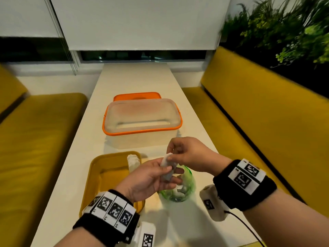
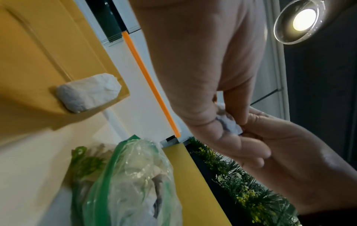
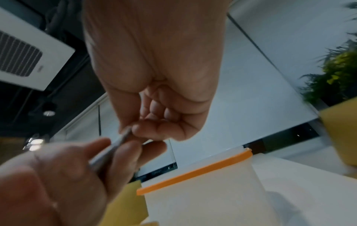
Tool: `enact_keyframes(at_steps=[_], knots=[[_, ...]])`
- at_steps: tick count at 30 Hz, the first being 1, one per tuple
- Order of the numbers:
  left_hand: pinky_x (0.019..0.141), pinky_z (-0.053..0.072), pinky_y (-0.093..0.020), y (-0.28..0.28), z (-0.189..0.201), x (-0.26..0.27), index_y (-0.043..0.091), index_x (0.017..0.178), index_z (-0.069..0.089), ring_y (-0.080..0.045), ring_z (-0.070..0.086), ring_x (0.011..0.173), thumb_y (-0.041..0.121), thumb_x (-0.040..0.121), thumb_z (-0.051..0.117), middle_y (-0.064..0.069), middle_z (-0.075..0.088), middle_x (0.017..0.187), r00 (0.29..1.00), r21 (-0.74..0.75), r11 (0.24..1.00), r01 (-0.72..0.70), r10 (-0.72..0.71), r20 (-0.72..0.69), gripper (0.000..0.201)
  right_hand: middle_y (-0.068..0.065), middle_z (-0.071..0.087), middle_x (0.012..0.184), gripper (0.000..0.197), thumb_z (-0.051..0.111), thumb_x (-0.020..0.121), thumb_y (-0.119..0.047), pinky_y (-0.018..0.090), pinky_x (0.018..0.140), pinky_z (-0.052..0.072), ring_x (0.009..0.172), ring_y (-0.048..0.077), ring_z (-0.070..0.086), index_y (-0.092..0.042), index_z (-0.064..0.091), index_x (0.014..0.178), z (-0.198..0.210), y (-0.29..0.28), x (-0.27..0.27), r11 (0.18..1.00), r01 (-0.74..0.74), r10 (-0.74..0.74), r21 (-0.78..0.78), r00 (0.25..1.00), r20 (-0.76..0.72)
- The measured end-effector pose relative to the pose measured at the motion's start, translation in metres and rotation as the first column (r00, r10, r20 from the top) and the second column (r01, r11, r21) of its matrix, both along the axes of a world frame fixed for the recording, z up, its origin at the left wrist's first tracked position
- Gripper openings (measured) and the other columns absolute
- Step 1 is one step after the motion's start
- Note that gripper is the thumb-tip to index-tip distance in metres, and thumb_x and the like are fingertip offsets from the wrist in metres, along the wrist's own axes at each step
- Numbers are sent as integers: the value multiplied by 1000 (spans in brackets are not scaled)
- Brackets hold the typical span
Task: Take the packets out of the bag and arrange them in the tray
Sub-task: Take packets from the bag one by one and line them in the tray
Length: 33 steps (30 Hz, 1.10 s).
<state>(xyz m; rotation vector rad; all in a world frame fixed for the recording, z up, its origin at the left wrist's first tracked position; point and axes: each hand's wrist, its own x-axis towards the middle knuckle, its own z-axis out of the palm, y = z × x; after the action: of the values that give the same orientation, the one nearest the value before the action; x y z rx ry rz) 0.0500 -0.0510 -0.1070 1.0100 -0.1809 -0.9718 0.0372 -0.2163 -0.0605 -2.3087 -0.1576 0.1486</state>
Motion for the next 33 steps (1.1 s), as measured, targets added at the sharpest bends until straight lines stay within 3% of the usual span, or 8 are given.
enact_keyframes(at_steps=[5, 9, 14, 18, 22, 27, 31, 33], knots=[[65, 59, -32, 0, -3, -1, 0, 107, 61, -30, 69, 84, 11, 81, 58, -18, 69, 97, 999, 30, 1000, 6, -8, 54, 28, -11, 57, 72, 2, 72, 80, -14, 13, 61, 40, 62, 0, 51, -14, 73, 82, 3, 4, -9, 996, -40, 49, -84, 993, 107], [55, 58, -28, 2, -1, 1, 3, 103, 63, -20, 69, 65, 13, 84, 54, -13, 70, 81, 985, 21, 987, -160, 158, 67, 23, -12, 59, 78, 9, 67, 85, -12, 7, 66, 37, 70, 4, 52, -10, 73, 91, -1, -2, -1, 993, 105, -85, -52, 950, 302], [53, 56, -27, 23, -8, 12, 6, 104, 62, -17, 67, 61, 13, 97, 45, -11, 68, 80, 911, 1, 911, -413, 413, 14, 20, -3, 68, 100, 22, 65, 83, -35, 23, 71, 39, 90, 17, 59, -23, 69, 101, -53, -4, -15, 853, -45, 34, -520, 999, -31], [55, 57, -27, 29, -13, 8, 6, 105, 62, -18, 66, 64, 15, 98, 45, -12, 68, 81, 892, 40, 891, -452, 452, 18, 20, 1, 65, 101, 17, 53, 85, -24, 29, 69, 33, 96, 27, 57, -25, 65, 97, -81, 11, -24, 708, -46, 82, -705, 996, 17], [59, 57, -28, 31, -13, 5, 6, 107, 61, -19, 65, 68, 15, 97, 48, -12, 67, 84, 894, 78, 891, -448, 444, 66, 19, 0, 65, 101, 18, 50, 85, -17, 29, 69, 31, 96, 27, 57, -24, 63, 95, -82, 10, -21, 764, 23, 22, -645, 998, 60], [63, 57, -29, 27, -12, 6, 7, 105, 62, -19, 65, 70, 16, 96, 50, -12, 67, 85, 893, 108, 886, -450, 444, 80, 17, 5, 58, 109, 22, 49, 88, -23, 35, 75, 34, 103, 30, 52, -20, 60, 107, -92, 12, -23, 678, -49, 123, -734, 991, 47], [64, 58, -29, 24, -13, 8, 6, 104, 62, -20, 65, 71, 15, 96, 51, -11, 68, 84, 901, 123, 894, -432, 422, 96, 17, -1, 56, 94, 10, 56, 85, -23, 30, 73, 39, 91, 20, 53, -20, 64, 91, -84, 0, -19, 886, 93, -75, -454, 996, 57], [63, 58, -28, 24, -15, 11, 5, 104, 62, -21, 65, 71, 14, 95, 51, -12, 68, 84, 897, 133, 888, -441, 433, 84, 16, -8, 51, 81, 3, 61, 82, -19, 15, 64, 37, 77, 10, 50, -21, 61, 79, -80, -7, -19, 951, 163, -169, -263, 986, 1]])
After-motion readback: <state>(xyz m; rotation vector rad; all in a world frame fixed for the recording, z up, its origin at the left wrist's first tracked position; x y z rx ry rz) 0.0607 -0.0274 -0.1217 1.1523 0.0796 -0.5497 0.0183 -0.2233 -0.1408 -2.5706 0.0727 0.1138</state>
